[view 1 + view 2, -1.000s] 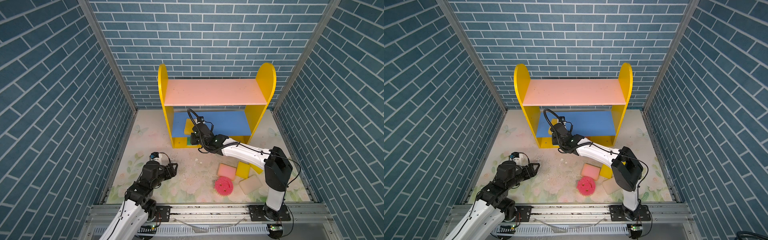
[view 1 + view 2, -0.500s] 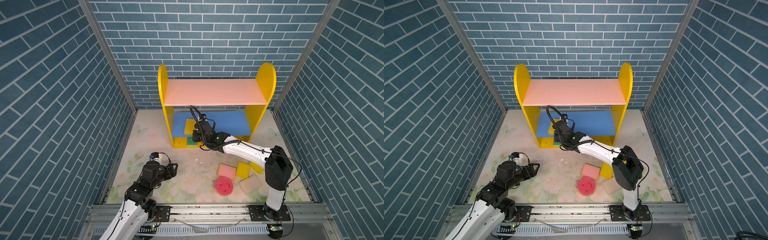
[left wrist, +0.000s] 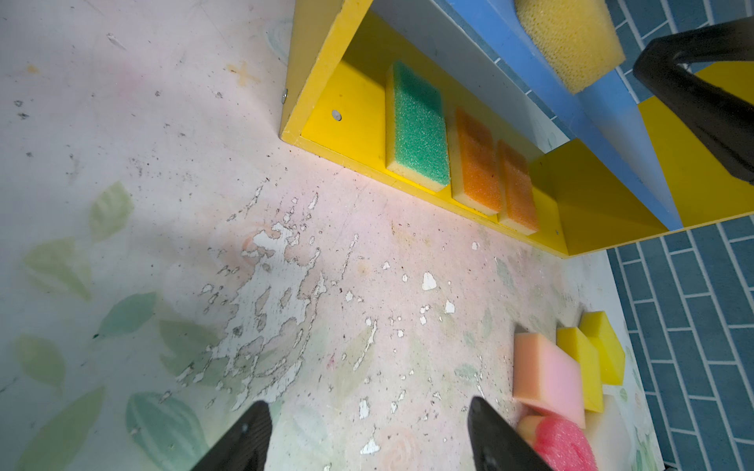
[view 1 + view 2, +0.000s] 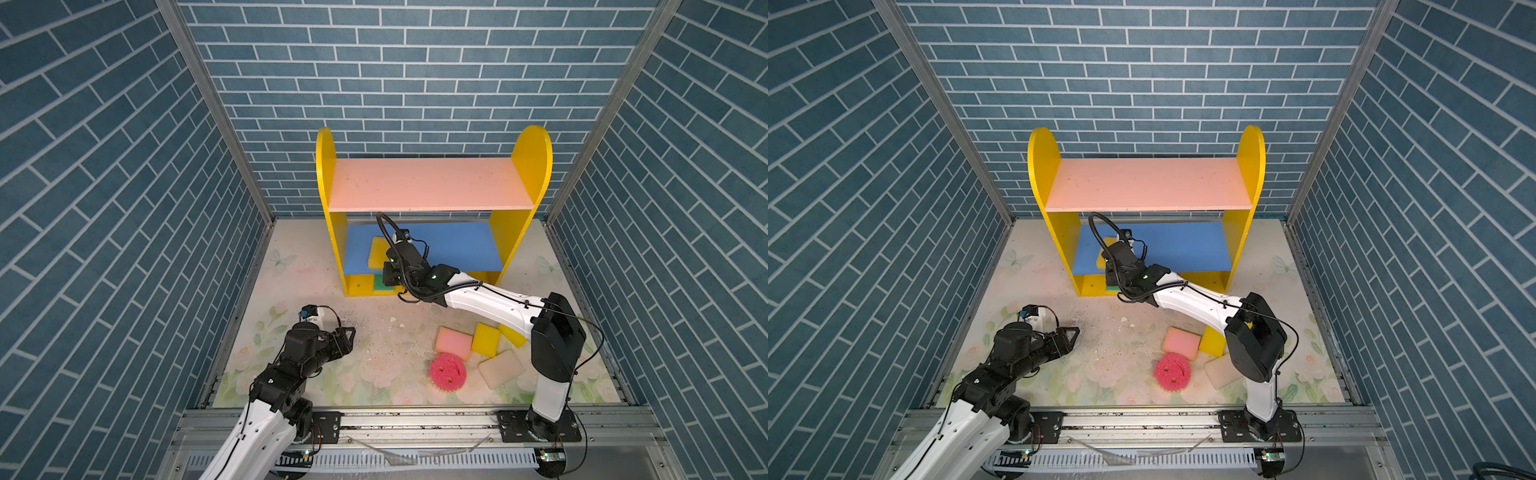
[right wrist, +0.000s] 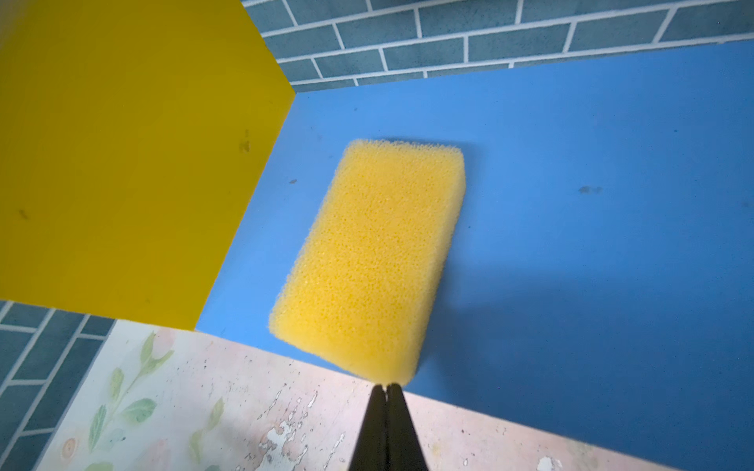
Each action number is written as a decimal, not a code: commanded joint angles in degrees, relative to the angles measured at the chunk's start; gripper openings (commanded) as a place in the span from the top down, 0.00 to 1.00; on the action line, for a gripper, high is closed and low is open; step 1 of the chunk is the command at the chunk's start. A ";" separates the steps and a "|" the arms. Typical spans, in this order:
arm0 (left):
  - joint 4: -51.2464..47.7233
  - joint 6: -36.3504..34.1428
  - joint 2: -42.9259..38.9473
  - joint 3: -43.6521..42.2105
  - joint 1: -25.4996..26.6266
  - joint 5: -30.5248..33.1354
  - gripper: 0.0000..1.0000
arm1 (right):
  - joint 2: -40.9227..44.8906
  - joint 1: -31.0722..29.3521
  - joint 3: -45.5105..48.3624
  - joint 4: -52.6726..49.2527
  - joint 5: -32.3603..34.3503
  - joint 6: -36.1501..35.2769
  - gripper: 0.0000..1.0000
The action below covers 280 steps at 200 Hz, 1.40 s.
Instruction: Place and organize the cleaning sponges onto the shelf
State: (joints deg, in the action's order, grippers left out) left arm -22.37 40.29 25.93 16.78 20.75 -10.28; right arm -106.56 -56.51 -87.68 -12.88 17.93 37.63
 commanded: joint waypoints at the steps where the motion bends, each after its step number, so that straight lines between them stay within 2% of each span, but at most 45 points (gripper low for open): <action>1: 0.11 0.29 -0.10 -1.09 -0.01 0.27 0.23 | 2.93 -0.84 1.60 -1.08 0.10 2.01 1.00; 32: -0.22 -0.13 -0.01 -0.91 -0.08 0.14 0.23 | 3.12 -0.97 2.31 -1.15 0.88 1.30 1.00; 95: -0.91 0.16 -1.12 -1.20 -0.03 0.17 0.23 | 1.50 -0.53 -0.78 -0.78 2.11 -5.86 1.00; 127: -1.41 0.22 -1.85 -1.42 -0.01 0.43 0.23 | 0.57 -0.44 -1.91 -1.09 0.06 -5.19 1.00; 168: -1.12 0.18 -1.68 -1.67 -0.01 0.80 0.23 | -0.63 -0.56 -1.91 -1.43 -5.96 -3.35 1.00; 210: -0.53 0.17 -1.15 -2.00 -0.01 0.62 0.23 | -2.24 1.19 -1.70 -0.87 -6.85 -2.56 1.00; 280: -1.03 -0.01 -1.72 -1.92 -0.01 1.23 0.23 | -2.94 3.71 -2.63 1.64 -7.91 -5.18 1.00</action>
State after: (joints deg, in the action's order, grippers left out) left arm -23.03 40.51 24.69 15.49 20.75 -10.07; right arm -108.55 -53.23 -87.68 -12.34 10.76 33.61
